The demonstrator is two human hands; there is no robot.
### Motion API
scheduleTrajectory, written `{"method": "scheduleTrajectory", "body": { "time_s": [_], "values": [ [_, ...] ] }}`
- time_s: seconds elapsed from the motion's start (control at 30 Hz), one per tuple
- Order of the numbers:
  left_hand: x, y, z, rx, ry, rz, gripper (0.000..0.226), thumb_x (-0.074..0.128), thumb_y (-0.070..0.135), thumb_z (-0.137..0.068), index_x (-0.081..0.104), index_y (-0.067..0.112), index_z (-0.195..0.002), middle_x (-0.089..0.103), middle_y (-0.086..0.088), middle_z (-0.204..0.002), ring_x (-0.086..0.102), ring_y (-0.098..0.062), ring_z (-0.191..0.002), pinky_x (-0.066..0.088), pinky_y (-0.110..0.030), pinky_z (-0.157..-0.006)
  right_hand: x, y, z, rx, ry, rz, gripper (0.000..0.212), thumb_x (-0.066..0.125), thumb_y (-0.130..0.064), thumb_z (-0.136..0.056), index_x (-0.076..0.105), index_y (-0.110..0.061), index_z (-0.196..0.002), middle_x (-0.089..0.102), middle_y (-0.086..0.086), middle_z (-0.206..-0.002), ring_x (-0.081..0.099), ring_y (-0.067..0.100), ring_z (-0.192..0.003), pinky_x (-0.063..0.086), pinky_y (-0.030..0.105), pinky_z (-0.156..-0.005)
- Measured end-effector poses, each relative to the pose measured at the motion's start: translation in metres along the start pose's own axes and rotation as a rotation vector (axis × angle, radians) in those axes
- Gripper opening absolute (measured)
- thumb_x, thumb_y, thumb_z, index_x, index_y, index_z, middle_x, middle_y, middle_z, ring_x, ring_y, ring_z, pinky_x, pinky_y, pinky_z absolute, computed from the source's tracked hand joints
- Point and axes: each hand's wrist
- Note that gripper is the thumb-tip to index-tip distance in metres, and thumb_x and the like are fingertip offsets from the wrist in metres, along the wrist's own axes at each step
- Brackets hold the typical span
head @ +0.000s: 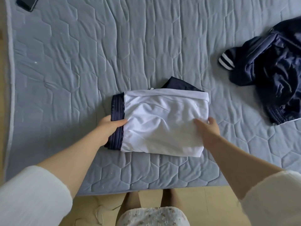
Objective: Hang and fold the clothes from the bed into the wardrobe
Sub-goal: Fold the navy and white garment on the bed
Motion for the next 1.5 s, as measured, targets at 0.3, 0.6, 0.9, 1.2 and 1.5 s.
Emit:
{"method": "scheduleTrajectory", "body": {
  "time_s": [0.3, 0.6, 0.9, 1.2, 1.5],
  "values": [
    [-0.014, -0.023, -0.003, 0.01, 0.03, -0.208, 0.026, 0.068, 0.028, -0.082, 0.057, 0.025, -0.105, 0.061, -0.001, -0.104, 0.057, -0.021, -0.094, 0.047, -0.032, -0.081, -0.001, -0.011, -0.008, -0.082, 0.124, 0.447, 0.04, 0.056, -0.014, -0.078, 0.05, -0.014, -0.118, 0.051, 0.011, -0.114, 0.05, 0.03, -0.102, 0.042, 0.037, -0.085],
    [-0.009, 0.003, -0.015, 0.11, 0.022, 0.149, 0.033, 0.073, 0.01, -0.078, 0.059, 0.028, -0.101, 0.063, 0.008, -0.096, 0.059, -0.009, -0.084, 0.046, -0.023, -0.068, 0.054, -0.065, -0.032, -0.547, -0.153, 0.971, 0.086, 0.068, -0.046, -0.076, 0.017, -0.038, -0.145, 0.026, -0.002, -0.151, 0.023, 0.027, -0.136, 0.022, 0.043, -0.106],
    [-0.047, -0.023, -0.001, -0.211, -0.155, 0.242, 0.02, 0.061, 0.031, -0.087, 0.067, 0.014, -0.095, 0.072, -0.008, -0.091, 0.066, -0.025, -0.086, 0.05, -0.034, -0.072, 0.085, -0.069, -0.007, -0.447, -0.574, 0.862, 0.027, 0.058, -0.022, -0.079, 0.058, -0.022, -0.053, 0.048, -0.002, -0.058, 0.048, 0.021, -0.069, 0.035, 0.029, -0.066],
    [-0.014, -0.017, -0.025, 0.325, 0.305, -0.173, 0.015, 0.054, 0.026, -0.092, 0.056, 0.024, -0.106, 0.061, 0.004, -0.1, 0.057, -0.024, -0.098, 0.046, -0.031, -0.073, 0.07, -0.058, -0.02, -0.709, 0.212, 0.839, 0.051, 0.053, -0.028, -0.086, 0.039, -0.025, -0.135, 0.035, 0.004, -0.143, 0.031, 0.029, -0.128, 0.016, 0.041, -0.104],
    [0.005, -0.046, -0.02, -0.254, 0.164, -0.036, 0.097, 0.066, 0.061, -0.07, 0.024, 0.014, -0.144, 0.037, -0.009, -0.144, 0.042, -0.029, -0.126, 0.037, -0.038, -0.103, 0.036, 0.015, -0.016, 0.112, -0.011, 0.212, 0.084, 0.074, -0.043, -0.074, 0.027, -0.013, -0.137, 0.048, 0.01, -0.126, 0.051, 0.03, -0.108, 0.036, 0.033, -0.085]
  ]
}}
Point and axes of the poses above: each hand's wrist, its own z-axis away from the middle knuckle, its own x-axis out of the palm, y = z × x
